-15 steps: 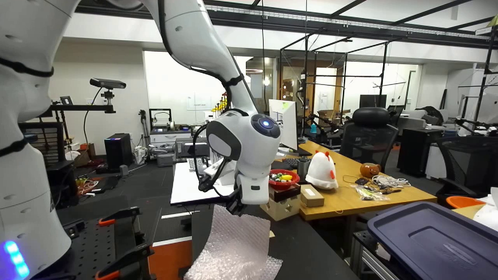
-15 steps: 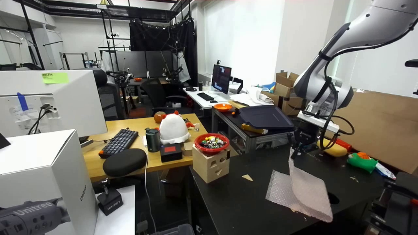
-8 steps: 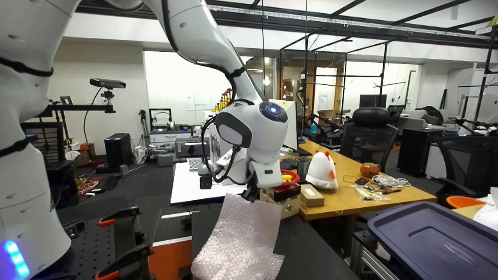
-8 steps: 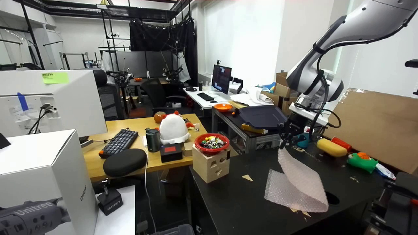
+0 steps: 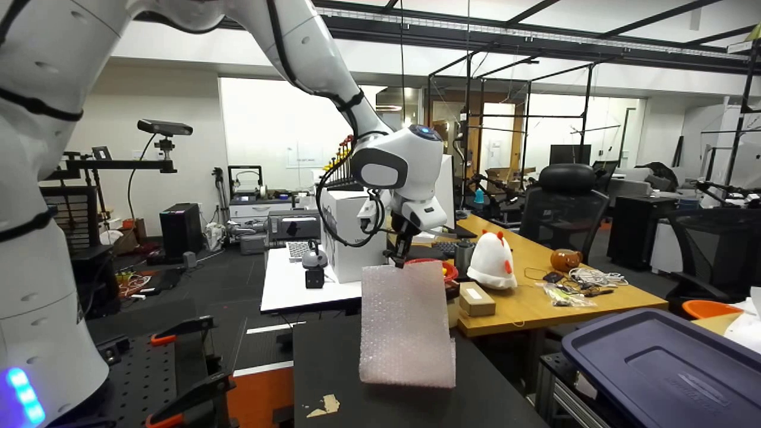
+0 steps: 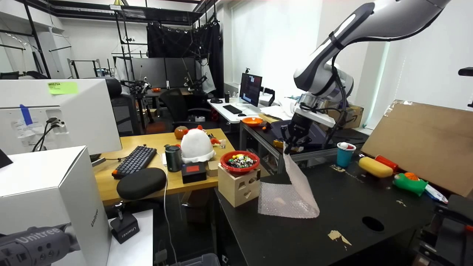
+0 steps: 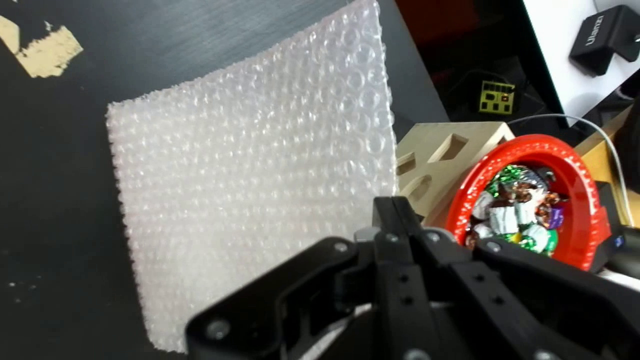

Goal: Unfold the plastic once.

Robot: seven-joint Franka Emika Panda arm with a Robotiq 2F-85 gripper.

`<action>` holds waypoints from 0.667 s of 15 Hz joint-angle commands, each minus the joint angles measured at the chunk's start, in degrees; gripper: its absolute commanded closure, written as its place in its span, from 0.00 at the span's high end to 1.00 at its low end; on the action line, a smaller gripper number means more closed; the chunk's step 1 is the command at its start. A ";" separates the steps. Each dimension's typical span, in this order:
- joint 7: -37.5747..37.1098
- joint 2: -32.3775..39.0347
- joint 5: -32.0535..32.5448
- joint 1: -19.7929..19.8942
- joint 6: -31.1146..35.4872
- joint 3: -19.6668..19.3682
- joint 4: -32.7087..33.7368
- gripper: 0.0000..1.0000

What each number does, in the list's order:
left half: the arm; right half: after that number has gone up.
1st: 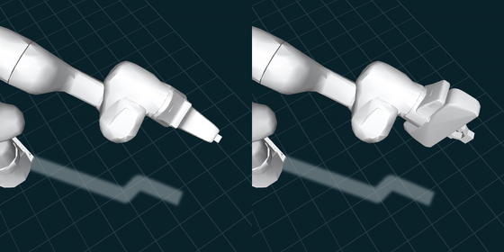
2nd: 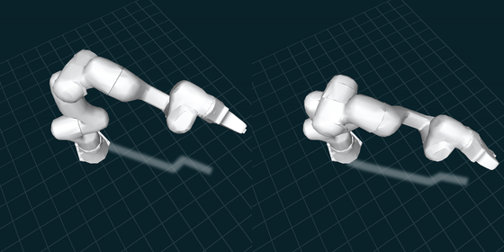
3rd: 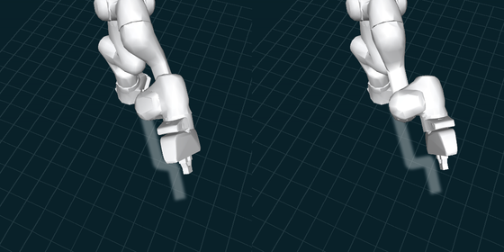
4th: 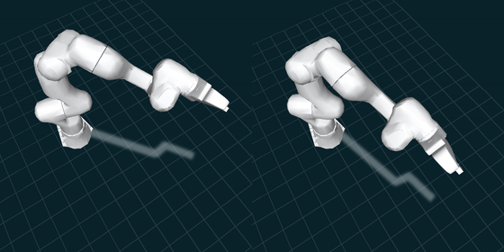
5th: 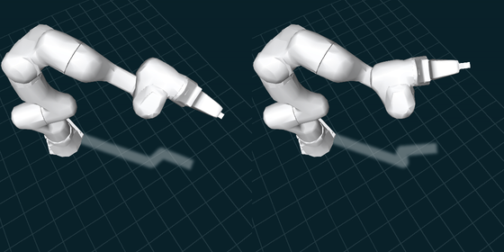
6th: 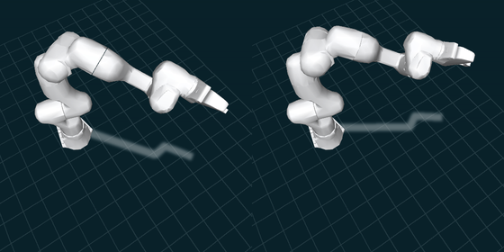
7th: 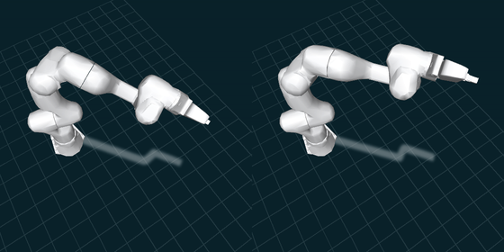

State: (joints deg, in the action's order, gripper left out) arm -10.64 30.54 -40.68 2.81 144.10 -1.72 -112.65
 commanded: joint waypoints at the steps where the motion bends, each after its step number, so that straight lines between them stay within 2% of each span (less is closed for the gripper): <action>1: 4.88 0.04 -2.36 3.04 0.00 3.50 2.03 0.00; 5: 18.32 -1.33 -17.04 9.75 0.80 7.29 -2.86 0.00; 10: 38.80 -0.42 -39.64 15.57 -2.73 5.54 -8.12 0.00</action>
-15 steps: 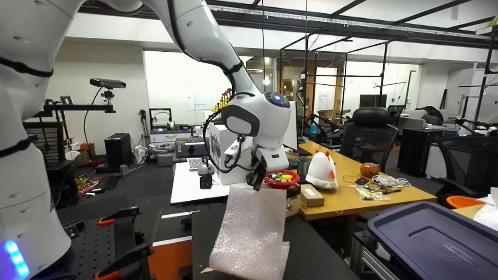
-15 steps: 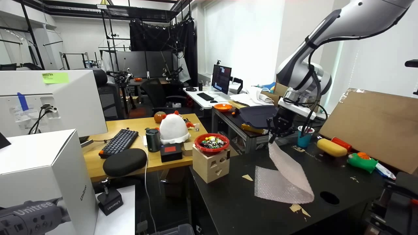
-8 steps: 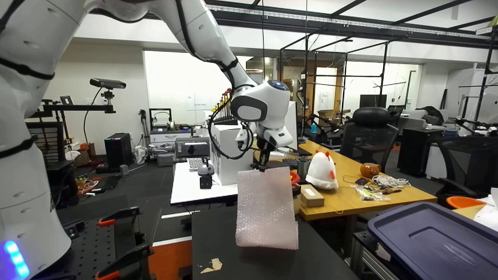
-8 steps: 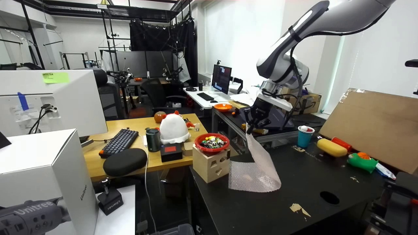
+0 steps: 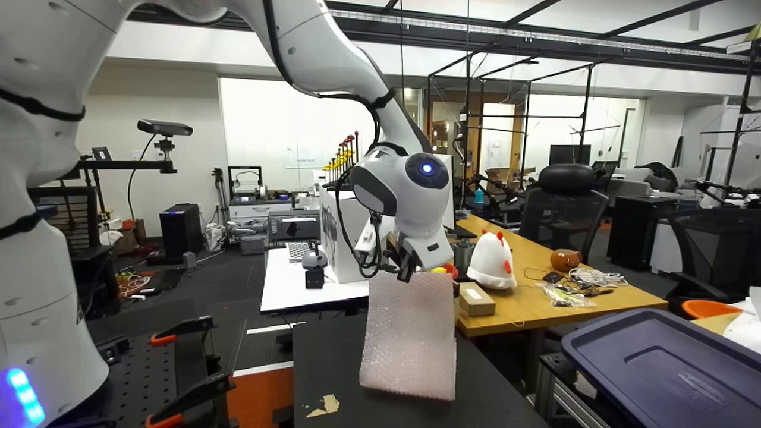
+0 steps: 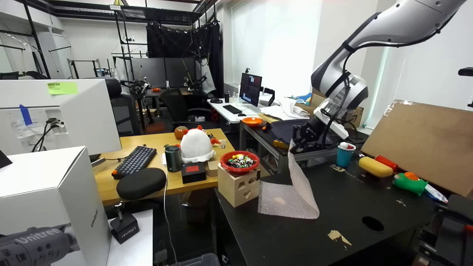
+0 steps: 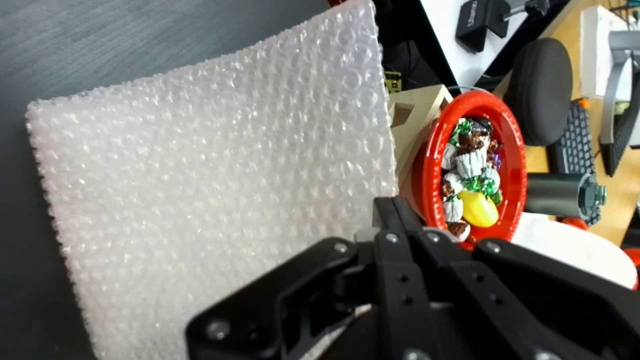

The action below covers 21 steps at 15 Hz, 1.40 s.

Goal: Unfold the plastic once.

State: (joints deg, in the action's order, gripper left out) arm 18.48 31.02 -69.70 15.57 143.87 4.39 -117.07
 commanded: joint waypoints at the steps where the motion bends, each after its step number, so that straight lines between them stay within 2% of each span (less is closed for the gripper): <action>1: 13.28 -0.56 -14.64 3.24 -3.77 -1.60 -4.66 0.00; 4: 22.64 0.00 -24.93 3.31 -8.95 -5.94 -8.17 0.00; 6: 27.00 -0.09 -29.25 2.54 -12.68 -9.15 -10.77 0.00; 9: 30.86 -0.11 -32.46 1.82 -16.88 -13.17 -14.35 0.00; 13: 32.48 -0.82 -32.26 1.13 -19.40 -17.42 -19.01 0.00; 15: 29.63 -1.95 -29.60 0.24 -17.89 -19.44 -21.35 0.00; 17: 25.28 -3.79 -27.34 -1.59 -13.70 -21.36 -23.70 0.00; 21: 12.32 -8.45 -23.72 -6.58 0.90 -22.61 -26.68 0.00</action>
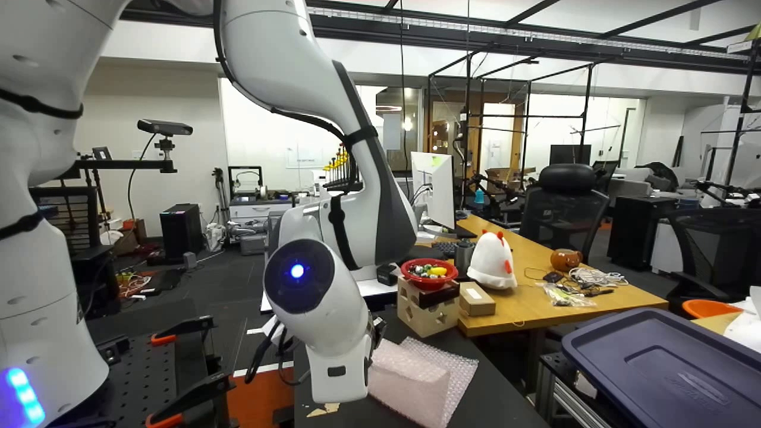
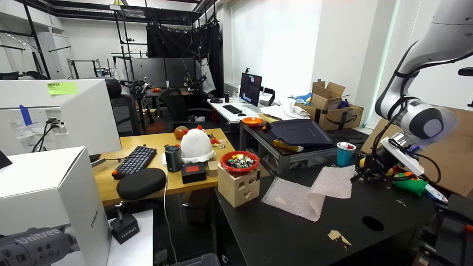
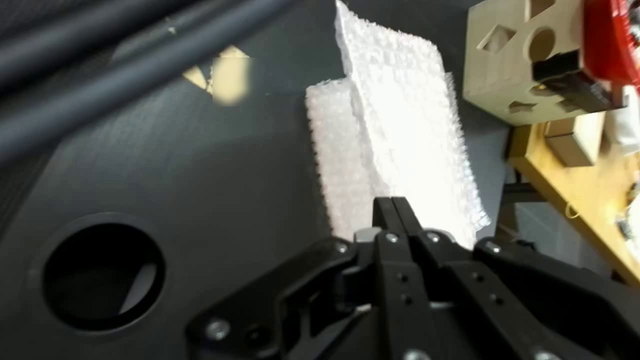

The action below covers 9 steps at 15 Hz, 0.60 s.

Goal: Unfold the plastic once.

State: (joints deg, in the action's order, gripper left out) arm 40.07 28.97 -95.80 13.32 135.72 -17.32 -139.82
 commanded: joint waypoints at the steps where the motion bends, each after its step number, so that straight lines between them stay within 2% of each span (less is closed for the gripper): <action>1: -13.63 -7.54 4.25 -5.65 13.07 -0.62 -4.33 0.00; 3: -22.50 -8.45 8.43 -7.93 20.81 0.57 -4.97 0.00; 4: -27.09 -8.44 11.28 -8.94 24.11 1.18 -5.52 0.26; 6: -36.56 -7.52 17.59 -10.75 29.60 2.36 -6.67 0.32; 7: -41.25 -6.49 20.35 -15.01 30.49 -0.62 -7.48 0.40; 9: -50.58 -4.36 27.25 -20.50 31.08 -4.77 -8.73 0.55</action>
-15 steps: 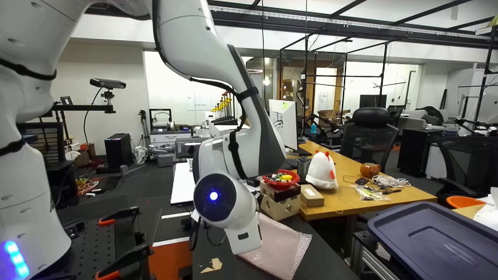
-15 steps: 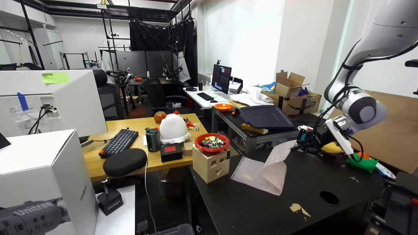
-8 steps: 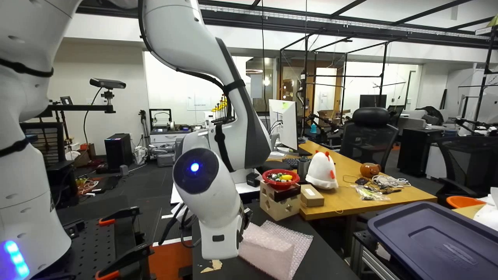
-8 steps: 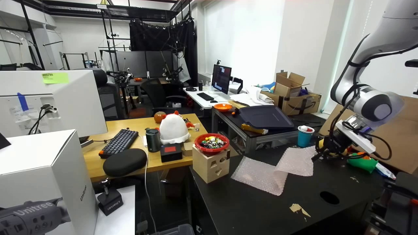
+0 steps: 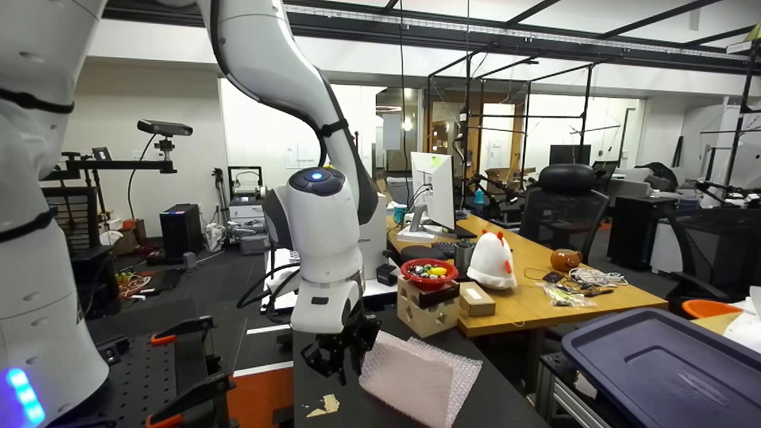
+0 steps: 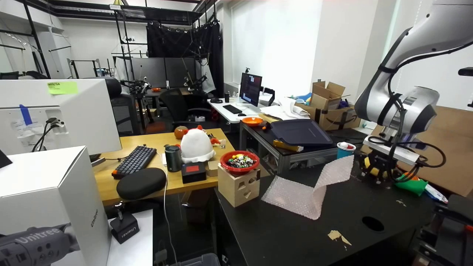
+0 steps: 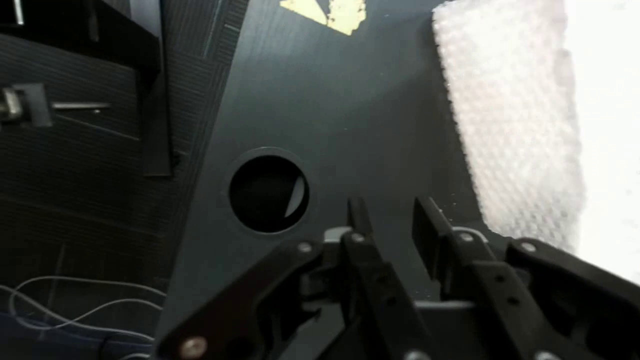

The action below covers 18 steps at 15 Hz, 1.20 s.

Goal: Unfold the plastic once.

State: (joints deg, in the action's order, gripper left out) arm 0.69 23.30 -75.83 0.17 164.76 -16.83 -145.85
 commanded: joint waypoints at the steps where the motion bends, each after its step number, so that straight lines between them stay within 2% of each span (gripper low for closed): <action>1: -15.97 2.67 11.11 -11.27 0.99 -8.81 -3.14 0.63; 4: -30.07 6.91 24.73 -25.00 -6.29 -22.76 -2.59 0.84; 6: -39.63 8.32 35.27 -34.04 -14.20 -32.23 -0.86 0.99; 8: -49.32 8.02 45.86 -42.12 -23.05 -41.15 1.50 1.00; 10: -59.32 6.14 56.61 -45.62 -30.60 -45.97 4.82 1.00; 11: -61.49 8.36 56.47 -50.26 -35.58 -50.12 6.97 1.00; 12: -68.50 4.71 63.88 -48.29 -37.72 -49.02 8.38 1.00; 14: -76.25 3.36 70.27 -49.22 -44.08 -49.81 12.13 1.00; 17: -82.64 -0.40 77.42 -46.82 -49.05 -46.02 16.58 1.00; 18: -82.12 -2.46 78.33 -44.92 -47.09 -43.47 17.31 1.00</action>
State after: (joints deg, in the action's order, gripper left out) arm -78.13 27.06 -2.01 -48.35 118.88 -64.90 -131.21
